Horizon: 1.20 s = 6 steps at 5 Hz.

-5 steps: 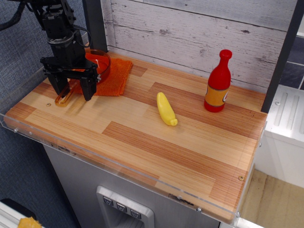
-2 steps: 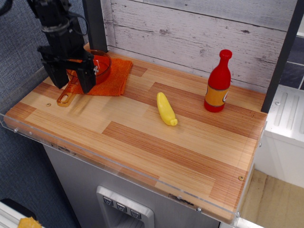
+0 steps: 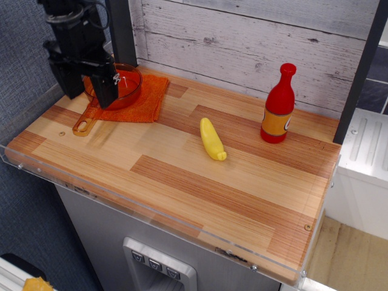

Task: Moved plastic pot on top of orange cloth

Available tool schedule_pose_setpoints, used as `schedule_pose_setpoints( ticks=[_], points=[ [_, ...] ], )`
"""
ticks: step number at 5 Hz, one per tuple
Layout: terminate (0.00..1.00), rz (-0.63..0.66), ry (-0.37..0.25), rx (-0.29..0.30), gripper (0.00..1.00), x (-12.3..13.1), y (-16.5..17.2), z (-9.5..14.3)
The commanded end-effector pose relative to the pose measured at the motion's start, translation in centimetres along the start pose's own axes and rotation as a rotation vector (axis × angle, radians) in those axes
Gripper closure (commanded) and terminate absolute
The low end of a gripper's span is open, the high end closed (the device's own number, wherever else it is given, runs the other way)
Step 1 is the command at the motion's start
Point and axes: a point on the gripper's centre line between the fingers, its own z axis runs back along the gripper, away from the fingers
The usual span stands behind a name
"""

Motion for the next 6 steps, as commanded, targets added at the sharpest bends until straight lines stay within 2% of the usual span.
schedule_pose_setpoints(
  ticks=[1, 2, 3, 4, 5, 6],
  points=[
    [0.0, -0.313, -0.03, 0.079, 0.0, 0.4, -3.8, 3.1],
    [0.0, -0.464, -0.065, 0.054, 0.0, 1.4, -6.7, 3.9],
    [0.0, -0.553, -0.072, 0.076, 0.0, 1.7, -9.4, 4.8],
    [0.0, -0.517, -0.098, -0.028, 0.0, 0.6, -13.5, 4.9],
    [0.0, -0.556, -0.148, -0.142, 0.0, -0.5, -17.3, 5.2],
    [1.0, -0.62, -0.126, -0.132, 0.0, -1.3, -21.1, 5.9]
  ],
)
